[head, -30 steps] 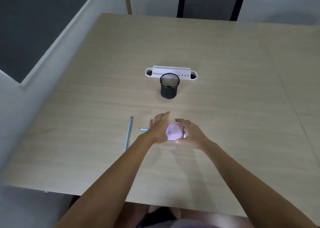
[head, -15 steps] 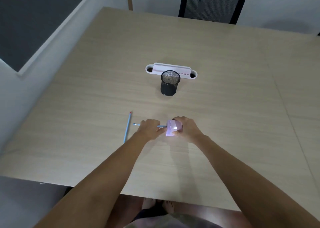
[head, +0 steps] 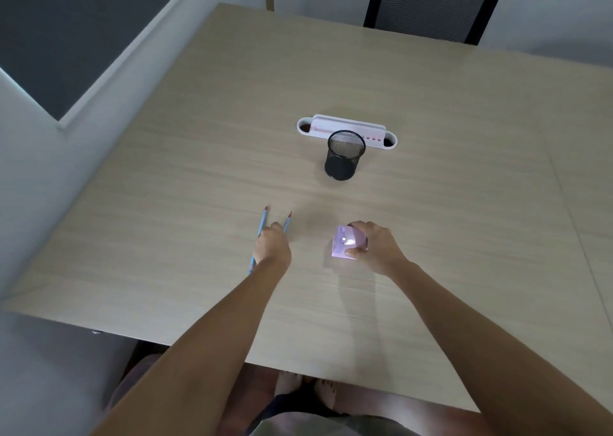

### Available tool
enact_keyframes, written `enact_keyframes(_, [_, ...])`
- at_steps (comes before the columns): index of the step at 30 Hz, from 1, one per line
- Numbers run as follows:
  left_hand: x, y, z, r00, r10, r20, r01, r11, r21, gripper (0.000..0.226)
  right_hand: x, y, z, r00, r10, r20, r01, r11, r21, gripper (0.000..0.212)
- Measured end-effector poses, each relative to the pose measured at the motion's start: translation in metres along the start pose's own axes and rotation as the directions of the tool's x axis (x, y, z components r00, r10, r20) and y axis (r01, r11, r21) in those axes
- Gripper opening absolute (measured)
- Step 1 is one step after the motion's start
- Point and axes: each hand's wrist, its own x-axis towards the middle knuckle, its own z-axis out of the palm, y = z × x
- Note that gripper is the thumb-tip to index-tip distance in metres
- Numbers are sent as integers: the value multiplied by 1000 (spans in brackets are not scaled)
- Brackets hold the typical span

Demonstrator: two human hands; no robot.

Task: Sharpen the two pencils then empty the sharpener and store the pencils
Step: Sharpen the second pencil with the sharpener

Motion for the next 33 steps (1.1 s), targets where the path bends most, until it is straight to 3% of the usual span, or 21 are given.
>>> enact_keyframes(4, [6, -3, -2, 998, -50, -34, 49, 999, -23, 23, 2, 1, 0, 1000, -6, 1, 6, 1000, 5, 52])
enact_keyframes(7, [10, -12, -1, 994, -20, -111, 12, 997, -75, 42, 2, 1, -1, 1000, -1, 8, 1, 1000, 12, 52])
enact_keyframes(9, [16, -23, 3, 987, -48, -156, 36, 996, -82, 40, 0, 0, -1, 1000, 4, 11, -5, 1000, 23, 55])
enact_keyframes(11, [21, -34, 5, 988, -90, -126, 83, 995, -57, 34, -1, -1, -2, 1000, 2, 13, -3, 1000, 30, 62])
enact_keyframes(14, [26, -45, 6, 992, -69, -109, 70, 997, 6, 33, 0, 0, -1, 1000, -2, 10, 2, 999, 32, 53])
enact_keyframes(17, [26, -48, 1, 988, 37, -150, -30, 998, 52, 28, 0, 0, 0, 1000, 3, 7, -3, 999, 35, 51])
enact_keyframes(19, [22, -42, -2, 967, 215, -134, -208, 976, 63, 21, -1, 0, -1, 1000, 7, 21, -8, 999, 41, 54])
enact_keyframes(21, [13, -36, 2, 910, 407, -85, -411, 911, -43, 12, -1, 0, -1, 1000, 7, 30, -8, 999, 38, 56])
enact_keyframes(23, [6, -34, 9, 858, 512, -51, -513, 845, -153, 5, 0, 1, 0, 1000, 1, 28, -2, 1000, 27, 51])
enact_keyframes(33, [7, -26, 14, 806, 584, -98, -585, 760, -281, 12, 4, 6, 2, 1000, -19, 11, 19, 1000, 11, 53])
